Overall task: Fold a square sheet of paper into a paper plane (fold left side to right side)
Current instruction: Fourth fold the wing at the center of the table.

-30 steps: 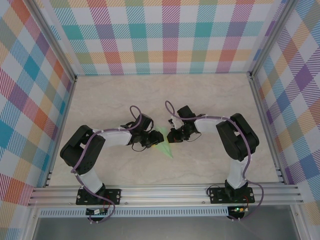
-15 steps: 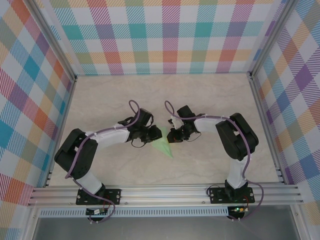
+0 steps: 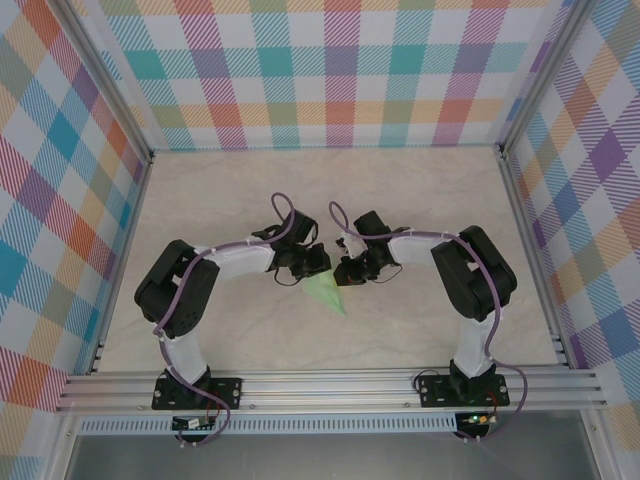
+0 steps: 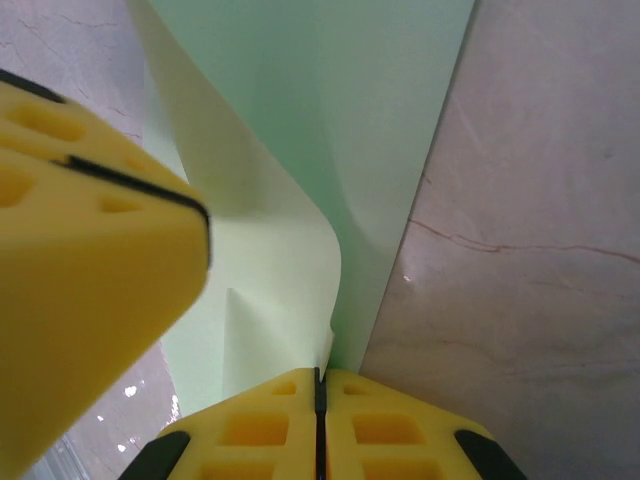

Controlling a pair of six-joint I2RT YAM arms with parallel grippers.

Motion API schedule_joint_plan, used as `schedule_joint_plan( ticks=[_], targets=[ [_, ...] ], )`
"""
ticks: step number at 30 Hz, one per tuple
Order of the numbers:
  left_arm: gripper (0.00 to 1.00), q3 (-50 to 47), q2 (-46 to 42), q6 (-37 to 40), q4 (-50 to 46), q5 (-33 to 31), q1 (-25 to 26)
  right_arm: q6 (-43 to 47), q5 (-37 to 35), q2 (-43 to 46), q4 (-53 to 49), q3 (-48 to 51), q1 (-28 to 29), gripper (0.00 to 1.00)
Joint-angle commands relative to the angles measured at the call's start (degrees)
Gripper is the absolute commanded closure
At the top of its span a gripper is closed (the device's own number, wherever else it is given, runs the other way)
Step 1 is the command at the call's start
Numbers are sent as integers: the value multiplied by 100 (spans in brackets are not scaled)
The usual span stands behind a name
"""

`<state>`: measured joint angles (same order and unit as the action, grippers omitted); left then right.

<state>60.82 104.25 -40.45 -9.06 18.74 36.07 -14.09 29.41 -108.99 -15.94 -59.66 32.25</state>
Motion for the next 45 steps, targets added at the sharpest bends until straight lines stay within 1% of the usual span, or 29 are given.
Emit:
schedule_joint_plan(
  ticks=[1, 7, 11, 14, 17, 22, 25, 26, 28, 31, 33, 38, 45],
  targets=[
    [88, 184, 151, 81, -17, -18, -39, 161, -243, -254, -290, -37, 38, 92],
    [89, 149, 427, 75, -166, -265, -91, 197, -256, -250, -314, -46, 37, 91],
    [90, -28, 539, 36, -52, -289, -93, 203, -210, -198, -330, -72, 39, 90],
    [90, -148, 553, 30, -52, -334, -92, 171, -190, -73, -338, -94, 38, 88],
    [91, -301, 510, 30, -30, -380, -93, 104, -228, 234, -420, -164, 43, 82],
    [91, -538, 417, 12, 26, -407, -94, 57, -667, 978, -977, -371, 40, 65],
    [91, -625, 347, 6, 50, -441, -83, 73, -753, 1452, -1166, -256, 38, 58],
    [91, -648, 316, 10, 49, -458, -84, 50, -693, 1549, -1203, -200, 41, 58],
    [91, -668, 287, 25, 46, -485, -86, -63, -242, 1674, -1167, -19, 60, 58],
    [91, -692, 263, 19, 52, -489, -83, -389, 578, 1679, -706, 362, 258, 61],
    [91, -694, 250, 27, 53, -488, -85, -588, 821, 1609, -409, 508, 446, 62],
    [91, -685, 243, 23, 40, -477, -83, -692, 688, 1371, -262, 449, 736, 63],
    [91, -667, 219, 30, 1, -494, -77, -583, 418, 927, -450, 206, 776, 64]
  ],
)
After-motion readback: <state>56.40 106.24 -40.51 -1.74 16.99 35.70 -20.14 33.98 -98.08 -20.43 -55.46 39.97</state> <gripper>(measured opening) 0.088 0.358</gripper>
